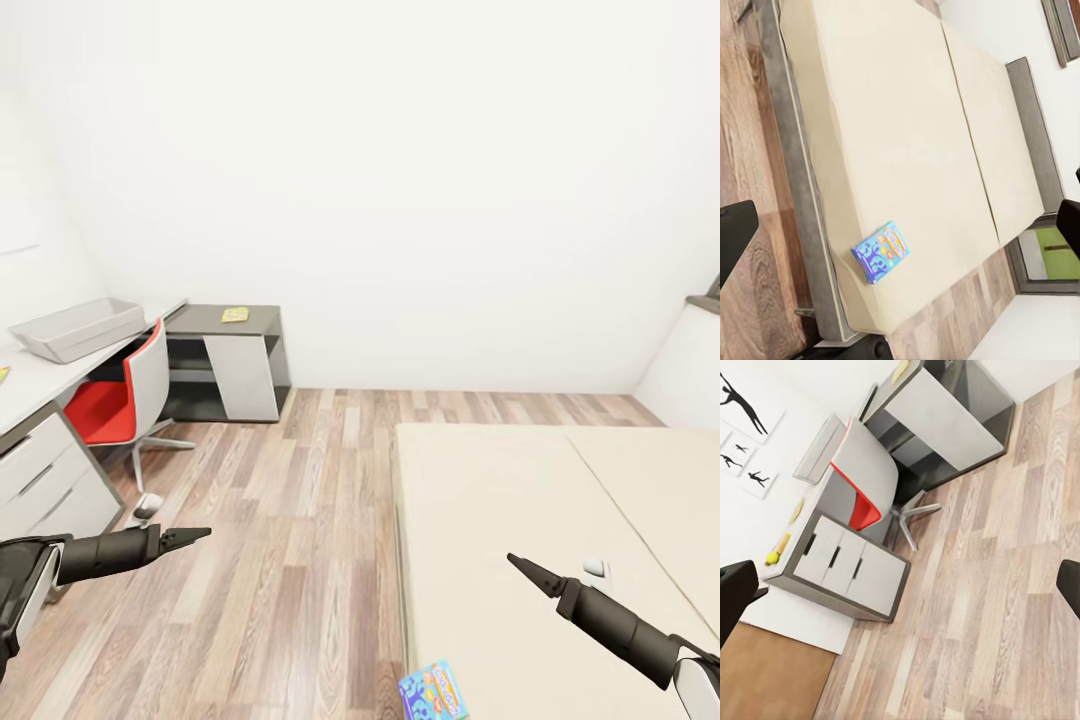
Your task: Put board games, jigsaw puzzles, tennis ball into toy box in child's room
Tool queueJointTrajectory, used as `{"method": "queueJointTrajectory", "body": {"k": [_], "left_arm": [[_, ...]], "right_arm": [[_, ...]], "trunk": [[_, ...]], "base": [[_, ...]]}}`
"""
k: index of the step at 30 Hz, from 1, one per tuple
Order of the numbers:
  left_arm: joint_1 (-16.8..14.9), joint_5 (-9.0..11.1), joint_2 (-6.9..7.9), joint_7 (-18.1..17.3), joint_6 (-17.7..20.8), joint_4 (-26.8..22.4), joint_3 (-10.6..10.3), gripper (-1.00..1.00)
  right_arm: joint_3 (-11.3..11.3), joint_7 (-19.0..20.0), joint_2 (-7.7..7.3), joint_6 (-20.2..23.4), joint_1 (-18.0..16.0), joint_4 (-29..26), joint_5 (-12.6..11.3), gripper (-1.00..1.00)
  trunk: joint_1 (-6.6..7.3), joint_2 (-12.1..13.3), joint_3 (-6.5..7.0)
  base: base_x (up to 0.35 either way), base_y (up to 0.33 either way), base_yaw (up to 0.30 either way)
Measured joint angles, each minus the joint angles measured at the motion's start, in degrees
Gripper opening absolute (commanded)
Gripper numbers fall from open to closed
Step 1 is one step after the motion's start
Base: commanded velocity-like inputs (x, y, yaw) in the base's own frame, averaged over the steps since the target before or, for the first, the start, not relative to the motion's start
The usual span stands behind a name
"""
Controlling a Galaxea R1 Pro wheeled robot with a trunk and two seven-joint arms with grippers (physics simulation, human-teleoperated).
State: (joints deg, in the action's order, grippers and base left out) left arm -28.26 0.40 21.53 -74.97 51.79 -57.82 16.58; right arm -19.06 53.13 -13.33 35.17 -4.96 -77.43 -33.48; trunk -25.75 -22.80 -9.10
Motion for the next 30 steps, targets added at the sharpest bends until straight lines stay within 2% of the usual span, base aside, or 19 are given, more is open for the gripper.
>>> {"method": "queueJointTrajectory", "body": {"k": [9,30], "left_arm": [[0.0,0.0,0.0,-0.04,0.0,0.0,0.0,1.0],[0.0,0.04,0.08,-0.09,0.0,-0.02,0.0,1.0]], "right_arm": [[-0.06,-0.08,0.06,0.02,0.0,0.0,-0.06,1.0],[0.1,-0.57,0.13,0.17,-0.09,0.11,-0.06,1.0]], "trunk": [[0.0,0.0,0.29],[0.0,0.0,0.33]], "base": [[0.0,0.0,-0.099],[0.0,0.0,-0.006]]}}
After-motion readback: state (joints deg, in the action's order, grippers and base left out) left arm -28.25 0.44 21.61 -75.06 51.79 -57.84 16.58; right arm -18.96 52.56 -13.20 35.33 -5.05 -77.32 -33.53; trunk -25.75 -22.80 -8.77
